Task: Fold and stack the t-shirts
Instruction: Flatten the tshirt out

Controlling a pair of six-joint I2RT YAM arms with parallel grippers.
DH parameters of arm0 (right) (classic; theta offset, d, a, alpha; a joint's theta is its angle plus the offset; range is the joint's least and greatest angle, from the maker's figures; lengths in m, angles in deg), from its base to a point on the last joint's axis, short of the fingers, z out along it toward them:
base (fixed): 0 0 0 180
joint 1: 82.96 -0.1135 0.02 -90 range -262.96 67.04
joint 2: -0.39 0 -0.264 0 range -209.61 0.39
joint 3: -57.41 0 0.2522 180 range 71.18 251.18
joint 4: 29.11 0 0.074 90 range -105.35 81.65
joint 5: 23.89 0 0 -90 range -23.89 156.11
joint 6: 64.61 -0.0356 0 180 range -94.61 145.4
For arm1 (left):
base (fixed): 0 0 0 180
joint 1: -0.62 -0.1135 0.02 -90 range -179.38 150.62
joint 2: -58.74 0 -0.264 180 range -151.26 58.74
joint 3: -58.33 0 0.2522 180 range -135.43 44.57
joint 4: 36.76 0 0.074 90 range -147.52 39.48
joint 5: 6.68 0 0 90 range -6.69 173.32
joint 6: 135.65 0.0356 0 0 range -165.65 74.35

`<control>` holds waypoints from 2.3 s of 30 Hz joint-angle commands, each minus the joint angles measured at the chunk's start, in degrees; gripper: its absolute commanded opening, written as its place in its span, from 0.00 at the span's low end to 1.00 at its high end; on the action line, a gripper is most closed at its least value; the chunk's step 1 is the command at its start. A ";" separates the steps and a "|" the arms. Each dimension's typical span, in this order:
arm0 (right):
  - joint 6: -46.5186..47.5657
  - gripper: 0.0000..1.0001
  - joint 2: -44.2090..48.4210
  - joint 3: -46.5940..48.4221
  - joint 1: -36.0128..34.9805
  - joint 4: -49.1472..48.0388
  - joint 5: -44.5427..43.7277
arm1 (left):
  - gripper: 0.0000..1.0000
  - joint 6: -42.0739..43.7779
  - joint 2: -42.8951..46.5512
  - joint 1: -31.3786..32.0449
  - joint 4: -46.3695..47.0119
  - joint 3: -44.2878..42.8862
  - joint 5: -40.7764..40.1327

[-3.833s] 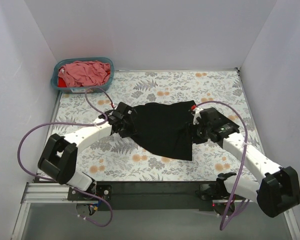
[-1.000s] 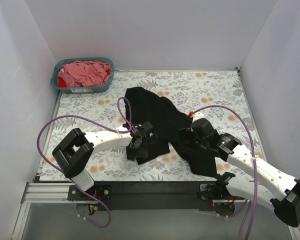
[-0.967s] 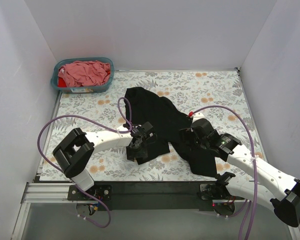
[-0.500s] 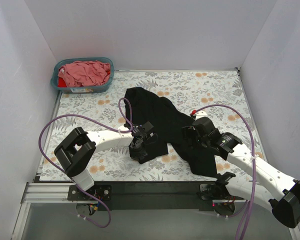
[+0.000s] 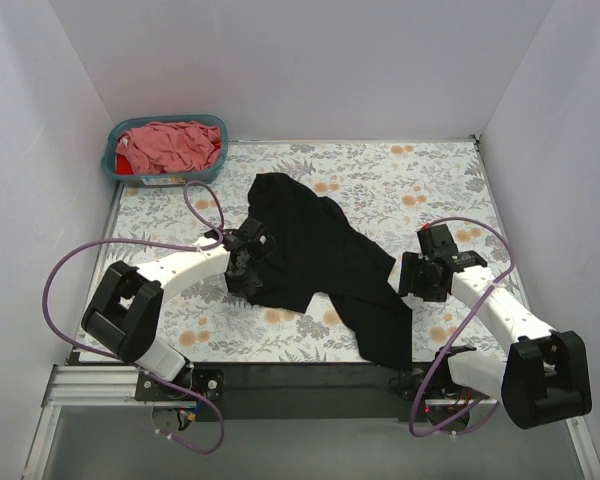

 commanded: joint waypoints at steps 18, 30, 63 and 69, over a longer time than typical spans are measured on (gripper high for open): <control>-1.95 0.59 -3.57 -3.66 -0.20 10.58 10.07 | 0.00 8.11 2.53 -1.23 3.85 -4.42 4.25; -6.96 0.35 -13.58 -1.90 -8.19 8.03 4.37 | 0.00 11.01 2.53 -5.53 3.58 -6.27 4.25; 3.06 0.21 6.51 14.02 1.12 20.50 14.72 | 0.00 9.08 32.14 -28.13 -5.28 -6.81 4.69; 4.45 0.41 8.21 12.67 1.03 20.07 20.37 | 0.00 6.44 37.51 -28.13 -5.56 1.03 6.27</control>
